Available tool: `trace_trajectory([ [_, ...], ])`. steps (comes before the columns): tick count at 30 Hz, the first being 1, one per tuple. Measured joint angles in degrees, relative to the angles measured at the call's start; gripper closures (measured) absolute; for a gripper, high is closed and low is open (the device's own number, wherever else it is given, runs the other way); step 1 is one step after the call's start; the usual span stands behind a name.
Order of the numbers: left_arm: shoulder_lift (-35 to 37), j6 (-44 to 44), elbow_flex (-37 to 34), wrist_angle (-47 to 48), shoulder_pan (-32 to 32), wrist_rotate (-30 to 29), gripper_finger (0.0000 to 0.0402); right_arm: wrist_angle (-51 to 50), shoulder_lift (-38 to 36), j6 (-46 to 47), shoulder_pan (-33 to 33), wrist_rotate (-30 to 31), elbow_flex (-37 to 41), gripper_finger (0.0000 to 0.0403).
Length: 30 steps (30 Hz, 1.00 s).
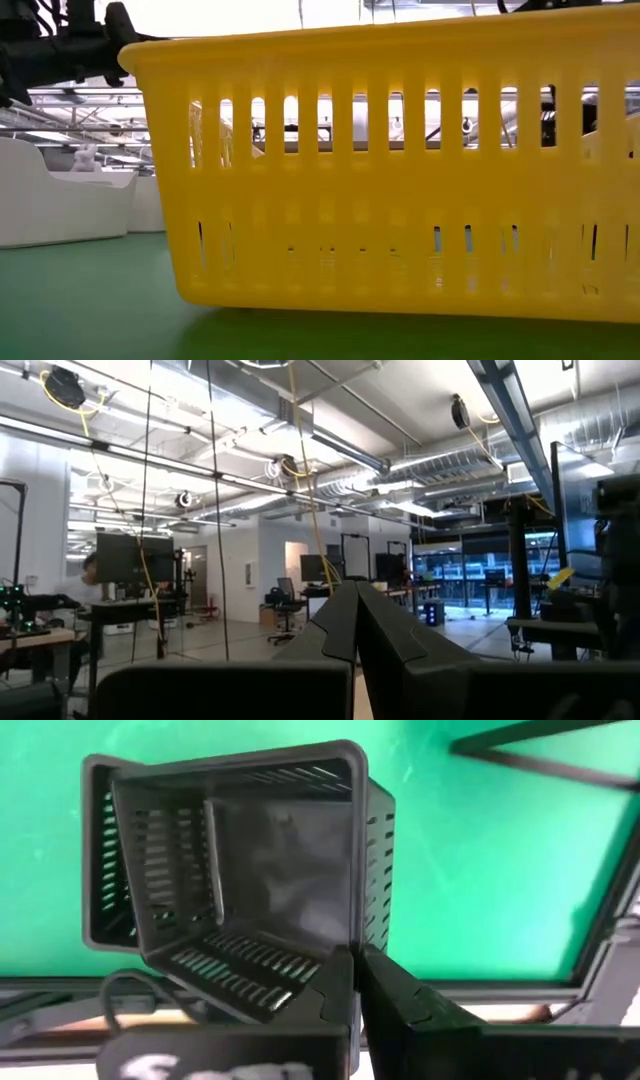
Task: Stack baskets on shelf by color
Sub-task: Stack the bottom black bin on the other black bins
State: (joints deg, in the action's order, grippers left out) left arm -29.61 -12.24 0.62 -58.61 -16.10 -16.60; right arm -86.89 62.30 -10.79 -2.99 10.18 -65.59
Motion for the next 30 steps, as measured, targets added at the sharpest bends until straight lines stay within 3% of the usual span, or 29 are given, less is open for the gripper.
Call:
trace_trajectory([
  [4, 0.0, -0.62, 0.0, 0.0, 0.02, 0.02, 0.0396, 2.13, -0.29, -3.45, -6.34, -4.75, -0.23, 0.0403],
  [10, 0.0, -0.54, 0.0, 0.02, 0.0, 0.01, 0.0396, 1.15, -0.22, -1.0, -16.81, -18.0, -0.23, 0.0403],
  [16, 0.0, -0.56, 0.0, 0.02, 0.02, 0.02, 0.0396, 0.5, -0.2, -5.08, -20.1, -22.48, 2.33, 0.0403],
  [26, 0.0, -0.56, 0.0, 0.24, 0.02, 0.02, 0.0396, 9.6, 2.39, -4.08, -21.05, -19.69, 17.36, 0.0401],
  [30, 0.0, -0.61, 0.0, 0.24, 0.0, 0.02, 0.0396, 10.29, 3.06, -2.58, -21.05, -16.3, 18.19, 0.0373],
])
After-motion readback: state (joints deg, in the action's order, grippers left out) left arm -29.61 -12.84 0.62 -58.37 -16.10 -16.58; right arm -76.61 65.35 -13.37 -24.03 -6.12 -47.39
